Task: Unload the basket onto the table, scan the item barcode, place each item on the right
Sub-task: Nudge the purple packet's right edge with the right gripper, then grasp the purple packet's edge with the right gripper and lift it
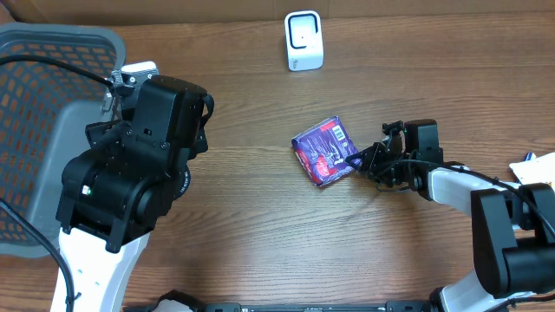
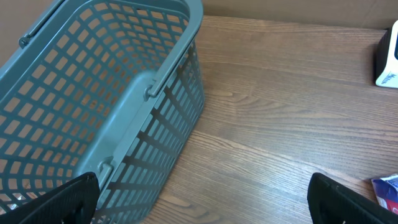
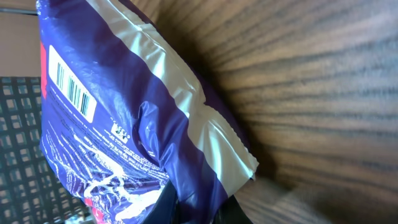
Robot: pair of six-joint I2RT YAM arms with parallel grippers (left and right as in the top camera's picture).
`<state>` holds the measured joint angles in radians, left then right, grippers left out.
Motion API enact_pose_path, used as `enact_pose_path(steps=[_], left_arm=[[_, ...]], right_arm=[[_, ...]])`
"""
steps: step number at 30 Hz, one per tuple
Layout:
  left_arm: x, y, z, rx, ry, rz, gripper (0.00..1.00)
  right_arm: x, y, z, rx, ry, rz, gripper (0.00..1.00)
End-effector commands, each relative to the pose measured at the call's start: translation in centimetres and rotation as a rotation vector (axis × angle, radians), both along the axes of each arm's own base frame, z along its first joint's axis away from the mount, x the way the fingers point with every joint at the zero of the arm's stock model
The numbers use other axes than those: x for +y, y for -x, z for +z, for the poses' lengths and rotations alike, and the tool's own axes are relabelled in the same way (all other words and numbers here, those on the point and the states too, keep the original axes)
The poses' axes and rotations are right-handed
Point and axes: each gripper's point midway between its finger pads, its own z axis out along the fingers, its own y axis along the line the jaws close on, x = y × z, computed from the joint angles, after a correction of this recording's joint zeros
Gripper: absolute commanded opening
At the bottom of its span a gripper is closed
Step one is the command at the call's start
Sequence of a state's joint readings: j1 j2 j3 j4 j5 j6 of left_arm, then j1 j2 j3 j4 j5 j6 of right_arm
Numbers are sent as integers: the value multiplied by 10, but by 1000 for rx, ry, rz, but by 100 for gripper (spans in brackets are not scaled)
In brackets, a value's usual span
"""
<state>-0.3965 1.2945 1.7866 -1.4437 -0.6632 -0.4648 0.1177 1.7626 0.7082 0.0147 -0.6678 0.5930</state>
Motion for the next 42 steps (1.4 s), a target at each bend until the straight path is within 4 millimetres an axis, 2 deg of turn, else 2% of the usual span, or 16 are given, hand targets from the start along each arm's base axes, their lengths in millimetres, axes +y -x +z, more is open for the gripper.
enact_pose_path(steps=[1,4,7,14,15,20,24,28,34,38,42], left_arm=[[3,-1,5,-21,2,17,100],[3,-1,5,-21,2,17,99],[3,-1,5,-21,2,17,100],[3,-1,5,-21,2,17,100],[3,-1,5,-21,2,17,100],[3,-1,5,-21,2,17,99],[3,-1,5,-21,2,17,100],[3,-1,5,-21,2,17,100],[3,-1,5,-21,2,17,100],[3,-1,5,-21,2,17,100],[3,-1,5,-21,2,17,100]], right_arm=[[-12,0,-16,-37,100,3,4],[-8,-2,0,-119,97,65,4],[-5,-1,25,-230,109,134,4],[-6,14,101,-420,176,242,4],[-8,23,121,-444,192,258,4],[-23,39,147,-426,283,231,4],[-26,53,167,-466,320,274,4],[-25,62,191,-488,306,276,4],[-13,77,235,-537,222,314,4],[-13,79,260,-556,218,302,4],[-13,80,277,-558,203,276,4]])
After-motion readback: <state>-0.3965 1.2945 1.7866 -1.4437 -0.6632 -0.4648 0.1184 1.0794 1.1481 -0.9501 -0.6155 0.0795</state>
